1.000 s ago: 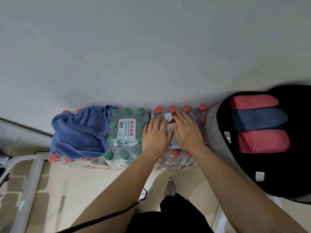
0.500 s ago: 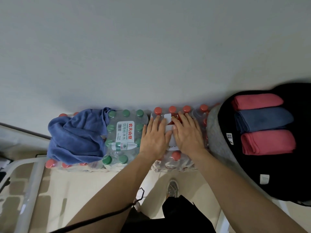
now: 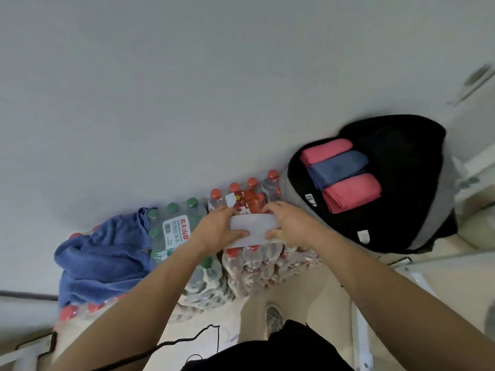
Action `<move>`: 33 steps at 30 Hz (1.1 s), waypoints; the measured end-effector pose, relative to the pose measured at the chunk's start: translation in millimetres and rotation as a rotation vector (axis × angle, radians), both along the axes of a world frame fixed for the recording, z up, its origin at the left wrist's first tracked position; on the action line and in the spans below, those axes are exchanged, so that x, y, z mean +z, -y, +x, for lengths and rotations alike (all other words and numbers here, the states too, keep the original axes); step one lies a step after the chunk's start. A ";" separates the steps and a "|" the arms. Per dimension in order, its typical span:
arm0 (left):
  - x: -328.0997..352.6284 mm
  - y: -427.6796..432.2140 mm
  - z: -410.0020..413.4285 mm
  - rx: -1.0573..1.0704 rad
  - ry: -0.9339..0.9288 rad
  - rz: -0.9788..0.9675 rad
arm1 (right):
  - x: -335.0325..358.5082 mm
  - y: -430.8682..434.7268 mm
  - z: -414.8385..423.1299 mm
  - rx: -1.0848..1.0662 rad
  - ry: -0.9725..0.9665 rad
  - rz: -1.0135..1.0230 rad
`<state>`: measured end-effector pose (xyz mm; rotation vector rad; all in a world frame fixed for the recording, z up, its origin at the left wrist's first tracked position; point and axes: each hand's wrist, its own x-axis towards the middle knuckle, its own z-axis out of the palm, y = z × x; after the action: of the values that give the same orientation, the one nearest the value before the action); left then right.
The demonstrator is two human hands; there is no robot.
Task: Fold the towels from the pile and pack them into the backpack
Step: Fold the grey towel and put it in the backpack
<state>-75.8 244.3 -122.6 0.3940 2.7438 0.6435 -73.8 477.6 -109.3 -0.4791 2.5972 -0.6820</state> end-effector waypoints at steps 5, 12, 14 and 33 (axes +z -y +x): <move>43.3 -61.9 -8.7 0.004 -0.031 0.206 | 38.1 -64.0 26.7 -0.492 -0.123 -0.333; 52.4 -185.1 0.2 0.063 0.101 0.397 | 23.5 -140.6 41.9 -0.974 -0.185 -0.254; 45.7 -205.2 3.7 0.061 0.206 0.438 | 12.3 -155.2 39.7 -1.027 -0.169 -0.164; 6.1 -253.9 -1.0 -0.185 -0.081 -0.029 | -52.0 -170.1 61.9 -0.743 -0.067 -0.117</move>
<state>-76.8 498.2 -116.4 0.6710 2.7455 0.5508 -11.9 647.7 -161.3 0.4794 2.7856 -1.0565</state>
